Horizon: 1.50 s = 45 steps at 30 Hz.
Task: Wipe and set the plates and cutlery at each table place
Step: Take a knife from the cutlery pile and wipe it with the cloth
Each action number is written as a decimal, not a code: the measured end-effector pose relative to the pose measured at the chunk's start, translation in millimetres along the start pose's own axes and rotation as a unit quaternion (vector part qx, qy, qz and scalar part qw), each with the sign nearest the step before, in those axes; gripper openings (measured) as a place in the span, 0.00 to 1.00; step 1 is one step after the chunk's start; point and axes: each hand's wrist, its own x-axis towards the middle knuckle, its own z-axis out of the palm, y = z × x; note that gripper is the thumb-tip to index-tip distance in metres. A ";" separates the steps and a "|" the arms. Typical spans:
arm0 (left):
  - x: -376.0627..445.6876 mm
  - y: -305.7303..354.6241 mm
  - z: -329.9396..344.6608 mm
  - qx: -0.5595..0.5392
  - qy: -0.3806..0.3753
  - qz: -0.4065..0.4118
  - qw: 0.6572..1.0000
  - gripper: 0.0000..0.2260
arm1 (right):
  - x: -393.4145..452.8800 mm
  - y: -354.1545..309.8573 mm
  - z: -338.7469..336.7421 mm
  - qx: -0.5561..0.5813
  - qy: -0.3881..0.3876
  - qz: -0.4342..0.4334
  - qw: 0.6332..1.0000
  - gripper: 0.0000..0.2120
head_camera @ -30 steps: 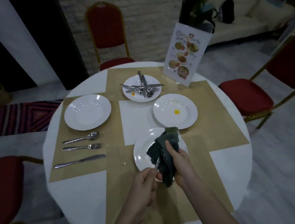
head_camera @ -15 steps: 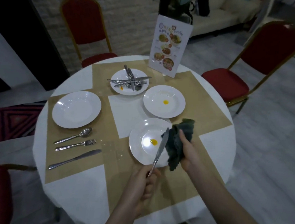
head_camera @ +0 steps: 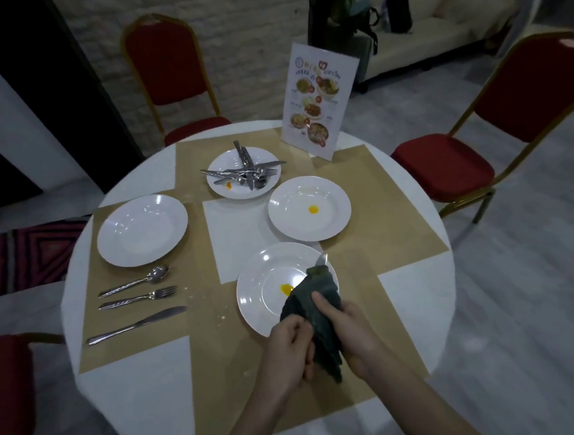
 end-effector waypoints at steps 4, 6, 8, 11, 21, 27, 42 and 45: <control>1.0 -3.4 31.5 0.028 0.004 0.005 1.000 0.14 | 24.2 -27.6 -30.5 0.076 0.073 -0.003 0.994 0.13; 8.6 -2.2 42.1 0.019 0.034 0.000 0.999 0.14 | 30.3 -25.0 -34.0 0.038 0.063 -0.006 0.997 0.15; 18.4 -0.6 48.8 0.002 0.067 -0.008 0.998 0.15 | 29.2 -13.5 -32.1 0.008 0.031 0.005 0.999 0.15; 24.2 -0.5 57.5 -0.003 0.065 -0.027 0.997 0.15 | 31.4 -7.6 -40.4 0.013 0.029 0.016 0.999 0.13; 25.7 5.8 86.2 -0.035 0.103 -0.060 0.992 0.13 | 47.7 -16.8 -63.4 0.002 0.004 0.044 0.999 0.12; 13.8 7.4 101.3 -0.024 0.065 -0.064 0.996 0.12 | 74.9 -33.1 -90.2 0.069 0.095 0.053 0.992 0.14; 10.5 -0.2 117.1 -0.026 0.068 -0.097 0.993 0.15 | 61.3 -18.5 -105.2 0.062 0.099 0.056 0.992 0.14; 13.3 -2.3 118.1 -0.031 0.072 -0.092 0.993 0.14 | 53.6 -10.6 -103.6 0.024 0.064 0.055 0.996 0.11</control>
